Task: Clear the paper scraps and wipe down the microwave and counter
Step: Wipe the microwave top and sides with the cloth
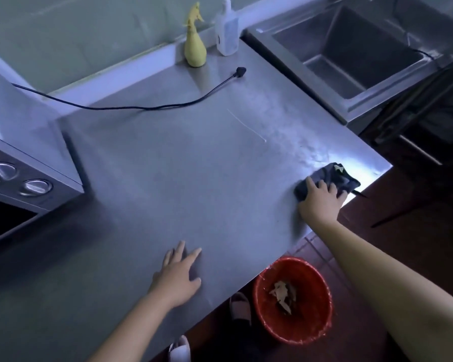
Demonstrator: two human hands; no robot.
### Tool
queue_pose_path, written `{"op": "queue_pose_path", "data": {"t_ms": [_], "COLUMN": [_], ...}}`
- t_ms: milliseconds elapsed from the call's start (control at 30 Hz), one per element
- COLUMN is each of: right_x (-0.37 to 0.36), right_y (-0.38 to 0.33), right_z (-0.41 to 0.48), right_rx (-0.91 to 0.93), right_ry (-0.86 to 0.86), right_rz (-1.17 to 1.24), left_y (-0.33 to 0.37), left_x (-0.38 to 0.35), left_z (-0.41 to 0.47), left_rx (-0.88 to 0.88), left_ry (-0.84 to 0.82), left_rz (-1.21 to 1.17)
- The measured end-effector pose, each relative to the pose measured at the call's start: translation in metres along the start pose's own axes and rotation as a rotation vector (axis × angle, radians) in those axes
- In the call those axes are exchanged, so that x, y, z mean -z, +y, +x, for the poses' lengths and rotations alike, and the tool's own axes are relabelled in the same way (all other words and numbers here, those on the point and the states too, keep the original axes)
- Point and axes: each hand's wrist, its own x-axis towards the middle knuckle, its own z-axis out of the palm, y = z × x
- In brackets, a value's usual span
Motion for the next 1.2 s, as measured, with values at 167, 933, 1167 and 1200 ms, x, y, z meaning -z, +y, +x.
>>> {"op": "queue_pose_path", "data": {"t_ms": [167,933,1167,1200], "right_x": [-0.003,0.128,0.123,0.12], "right_y": [0.017,-0.168,-0.214,-0.219], "right_z": [0.0,-0.33,-0.405,-0.412], "right_rx": [-0.001,0.902,0.986,0.952], "right_ry": [0.113,-0.943,-0.867,-0.865], "right_rz": [0.202,1.034,1.039,1.081], "left_y": [0.005,-0.098,-0.17,-0.18], "left_x": [0.001,0.031,-0.013,-0.016], "left_z": [-0.003,-0.23,-0.274,-0.28], "left_rx": [0.024,-0.482,-0.391,-0.398], "left_ry": [-0.01,0.066,0.313,0.374], "left_rz": [-0.191,-1.002,-1.105,-1.089]}}
